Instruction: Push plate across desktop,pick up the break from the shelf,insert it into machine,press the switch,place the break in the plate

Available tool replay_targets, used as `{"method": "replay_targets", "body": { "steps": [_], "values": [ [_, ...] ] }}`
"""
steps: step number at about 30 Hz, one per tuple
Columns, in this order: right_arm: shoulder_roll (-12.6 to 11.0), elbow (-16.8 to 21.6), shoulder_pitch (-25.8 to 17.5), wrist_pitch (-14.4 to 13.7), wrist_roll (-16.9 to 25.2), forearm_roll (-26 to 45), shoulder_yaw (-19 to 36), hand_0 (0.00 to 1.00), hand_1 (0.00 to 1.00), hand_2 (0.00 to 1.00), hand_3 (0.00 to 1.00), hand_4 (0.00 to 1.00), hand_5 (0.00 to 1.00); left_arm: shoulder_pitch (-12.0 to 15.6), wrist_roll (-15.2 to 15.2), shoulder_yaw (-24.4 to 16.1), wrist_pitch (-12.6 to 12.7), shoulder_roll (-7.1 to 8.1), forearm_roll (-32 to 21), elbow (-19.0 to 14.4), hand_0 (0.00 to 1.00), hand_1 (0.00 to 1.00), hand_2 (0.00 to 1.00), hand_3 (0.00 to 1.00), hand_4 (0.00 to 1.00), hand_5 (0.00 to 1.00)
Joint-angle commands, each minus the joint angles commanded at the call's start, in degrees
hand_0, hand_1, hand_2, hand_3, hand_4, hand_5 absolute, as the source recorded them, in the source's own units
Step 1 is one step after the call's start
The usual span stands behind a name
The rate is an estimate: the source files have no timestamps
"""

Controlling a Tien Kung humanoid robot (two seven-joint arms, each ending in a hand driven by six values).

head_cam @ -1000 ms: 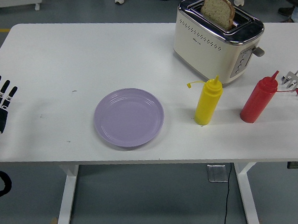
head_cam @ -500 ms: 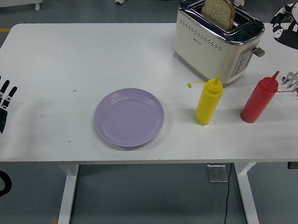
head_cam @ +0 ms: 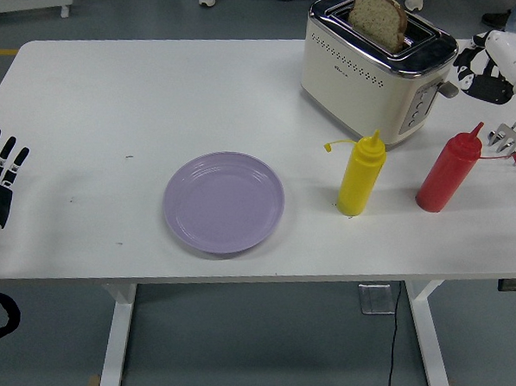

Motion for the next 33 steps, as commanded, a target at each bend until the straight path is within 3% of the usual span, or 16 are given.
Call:
{"method": "replay_targets", "body": {
  "steps": [18, 33],
  "values": [
    [2.35, -6.66, 2.31, 0.26, 0.17, -1.03, -3.55, 0.248, 0.37, 0.59, 0.539, 0.158, 0.379, -0.17, -0.01, 0.06, 0.01, -0.01, -0.04, -0.01, 0.814, 0.859, 0.92, 0.851, 0.643, 0.998],
    [3.13, -8.35, 2.69, 0.35, 0.19, -0.8, -5.35, 0.247, 0.369, 0.585, 0.534, 0.152, 0.377, -0.26, 0.0, 0.11, 0.04, -0.01, -0.04, 0.03, 0.814, 0.858, 0.92, 0.852, 0.644, 0.998]
  ]
}}
